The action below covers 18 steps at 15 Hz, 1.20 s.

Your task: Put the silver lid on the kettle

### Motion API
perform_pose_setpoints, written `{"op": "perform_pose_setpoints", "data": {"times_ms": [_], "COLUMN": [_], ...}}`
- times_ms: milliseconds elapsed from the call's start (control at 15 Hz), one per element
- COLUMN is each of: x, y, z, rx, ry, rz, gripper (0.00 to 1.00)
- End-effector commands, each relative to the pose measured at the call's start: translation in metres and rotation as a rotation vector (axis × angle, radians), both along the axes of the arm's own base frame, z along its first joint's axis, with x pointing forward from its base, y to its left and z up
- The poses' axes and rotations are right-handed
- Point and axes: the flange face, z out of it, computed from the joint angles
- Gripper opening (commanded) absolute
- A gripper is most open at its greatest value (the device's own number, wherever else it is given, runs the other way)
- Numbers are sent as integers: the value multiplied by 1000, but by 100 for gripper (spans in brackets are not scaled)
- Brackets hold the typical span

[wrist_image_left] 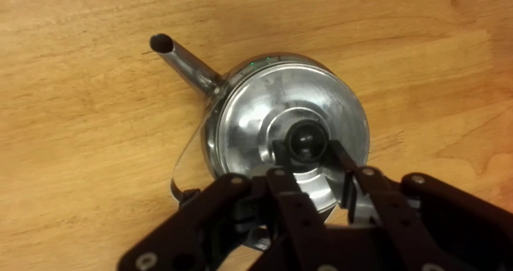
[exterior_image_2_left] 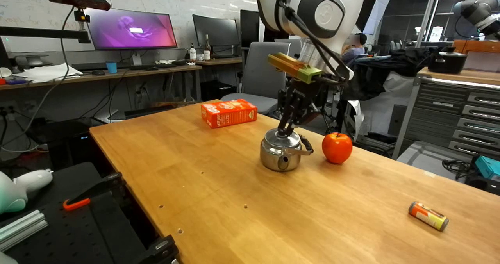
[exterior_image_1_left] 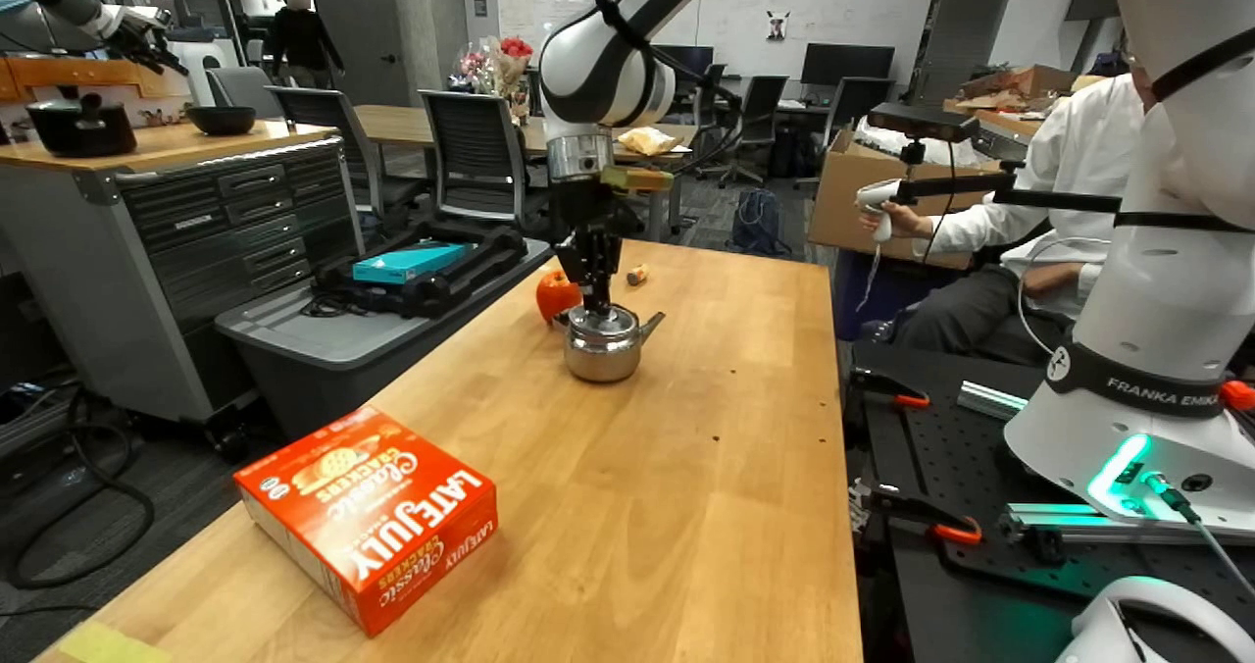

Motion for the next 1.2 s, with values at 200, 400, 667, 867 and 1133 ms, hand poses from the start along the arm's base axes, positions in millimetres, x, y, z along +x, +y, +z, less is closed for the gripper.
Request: {"op": "perform_pose_setpoints", "data": {"times_ms": [200,400,667,867,1133], "x": [-3,-5,-7,-8,-11], "y": [4,3,0,0,4], "z": [1,-2,-4,-2,9], "rx": [-51,-61,-79,-79,-74], "ry": [70,96,112,112,97], "rz": [10,10,6,5,15], "gripper": [7,7,19,60,90]}}
